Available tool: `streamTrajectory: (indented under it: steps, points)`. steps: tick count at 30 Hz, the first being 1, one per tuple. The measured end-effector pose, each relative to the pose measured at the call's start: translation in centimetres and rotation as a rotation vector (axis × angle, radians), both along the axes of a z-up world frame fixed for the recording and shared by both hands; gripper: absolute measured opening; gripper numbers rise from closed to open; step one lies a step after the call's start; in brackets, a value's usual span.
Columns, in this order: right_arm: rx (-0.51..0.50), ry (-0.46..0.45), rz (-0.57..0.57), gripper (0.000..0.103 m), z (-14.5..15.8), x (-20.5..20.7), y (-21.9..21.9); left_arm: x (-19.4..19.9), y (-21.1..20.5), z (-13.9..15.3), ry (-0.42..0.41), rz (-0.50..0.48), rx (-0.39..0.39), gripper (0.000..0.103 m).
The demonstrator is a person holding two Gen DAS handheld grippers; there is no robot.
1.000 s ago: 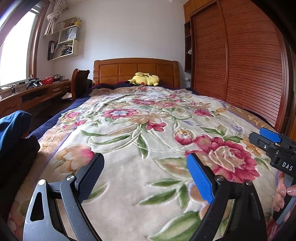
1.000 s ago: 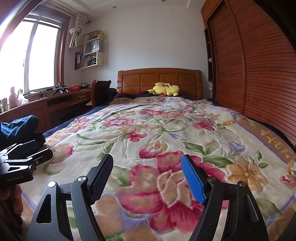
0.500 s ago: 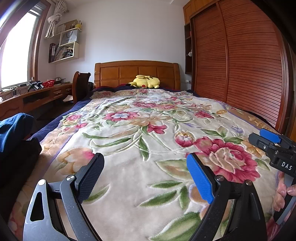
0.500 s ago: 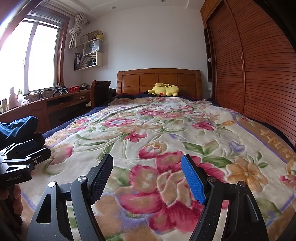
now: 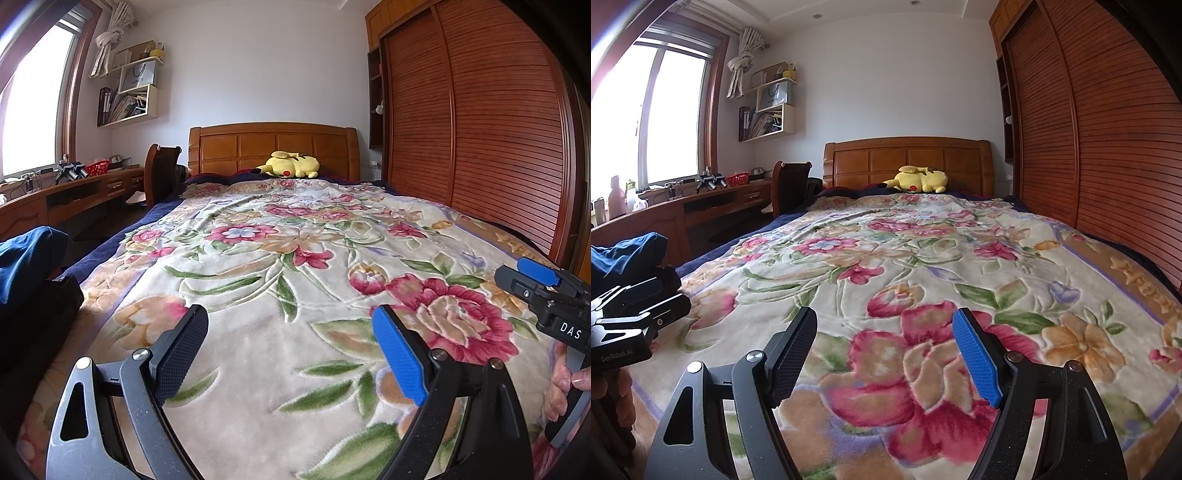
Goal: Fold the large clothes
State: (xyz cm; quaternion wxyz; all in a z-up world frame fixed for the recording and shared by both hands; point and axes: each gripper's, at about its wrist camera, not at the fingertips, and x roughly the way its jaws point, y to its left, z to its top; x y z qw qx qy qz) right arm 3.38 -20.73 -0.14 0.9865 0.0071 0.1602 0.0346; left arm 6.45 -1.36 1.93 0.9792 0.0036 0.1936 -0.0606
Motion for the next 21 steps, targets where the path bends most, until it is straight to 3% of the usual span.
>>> streamTrajectory:
  steps: [21]
  points:
    - [0.001, -0.002, -0.002, 0.078, -0.07, 0.07, 0.09, -0.11, 0.01, -0.06, -0.003, 0.001, 0.001, 0.091]
